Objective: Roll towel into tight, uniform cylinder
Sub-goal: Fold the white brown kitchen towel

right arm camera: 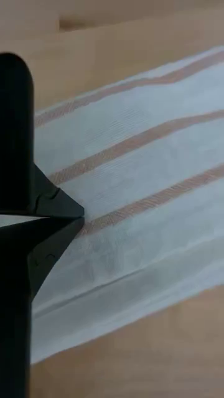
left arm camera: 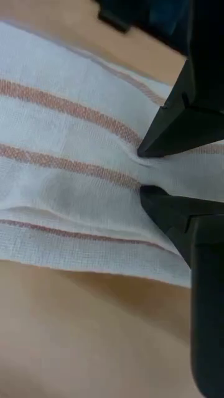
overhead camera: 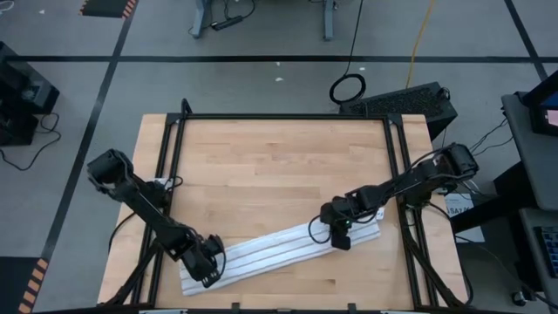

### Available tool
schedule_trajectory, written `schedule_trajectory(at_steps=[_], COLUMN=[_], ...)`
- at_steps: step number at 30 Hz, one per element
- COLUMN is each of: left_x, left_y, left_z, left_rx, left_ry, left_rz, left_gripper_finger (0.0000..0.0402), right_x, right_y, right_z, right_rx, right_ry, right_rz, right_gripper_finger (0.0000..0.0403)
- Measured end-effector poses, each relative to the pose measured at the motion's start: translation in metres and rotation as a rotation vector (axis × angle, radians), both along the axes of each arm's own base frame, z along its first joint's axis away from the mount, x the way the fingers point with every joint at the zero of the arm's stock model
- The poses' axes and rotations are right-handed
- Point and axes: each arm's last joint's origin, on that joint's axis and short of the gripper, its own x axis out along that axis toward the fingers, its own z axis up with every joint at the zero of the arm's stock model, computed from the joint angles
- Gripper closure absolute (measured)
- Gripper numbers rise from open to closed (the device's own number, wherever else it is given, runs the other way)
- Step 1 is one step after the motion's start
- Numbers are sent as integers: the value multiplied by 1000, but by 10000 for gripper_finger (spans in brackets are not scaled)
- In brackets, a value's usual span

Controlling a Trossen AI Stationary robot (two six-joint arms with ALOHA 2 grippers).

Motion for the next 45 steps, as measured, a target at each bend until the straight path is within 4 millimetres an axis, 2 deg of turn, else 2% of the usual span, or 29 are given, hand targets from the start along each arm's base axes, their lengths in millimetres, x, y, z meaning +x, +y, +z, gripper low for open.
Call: schedule_trajectory(at_steps=[4,8,13,19,23,27,33,38,45], left_x=[3,5,14,28,40,48,60,63,62], left_y=[2,10,14,19,18,14,4,-8,-14], left_z=[0,14,48,56,49,41,21,-3,-34], left_rx=[-22,-68,-126,-80,3,117,143,151,225], left_ry=[17,8,-157,-329,-431,-526,-586,-586,-535], left_rz=[21,45,84,93,69,68,51,32,-3], left_gripper_finger=[281,281,281,281,281,281,282,282,282], right_x=[-9,-9,-11,-16,-20,-10,11,23,22], right_y=[-8,-13,-21,-31,-34,-31,-29,-27,-27], right_z=[-10,-10,-11,-4,14,43,69,77,74], right_rx=[5,-13,-45,-42,-30,47,77,119,112], right_ry=[37,36,52,53,15,-200,-541,-682,-654], right_rz=[-16,22,71,96,11,-121,-256,-285,-272], right_gripper_finger=[399,399,399,399,402,402,402,402,403])
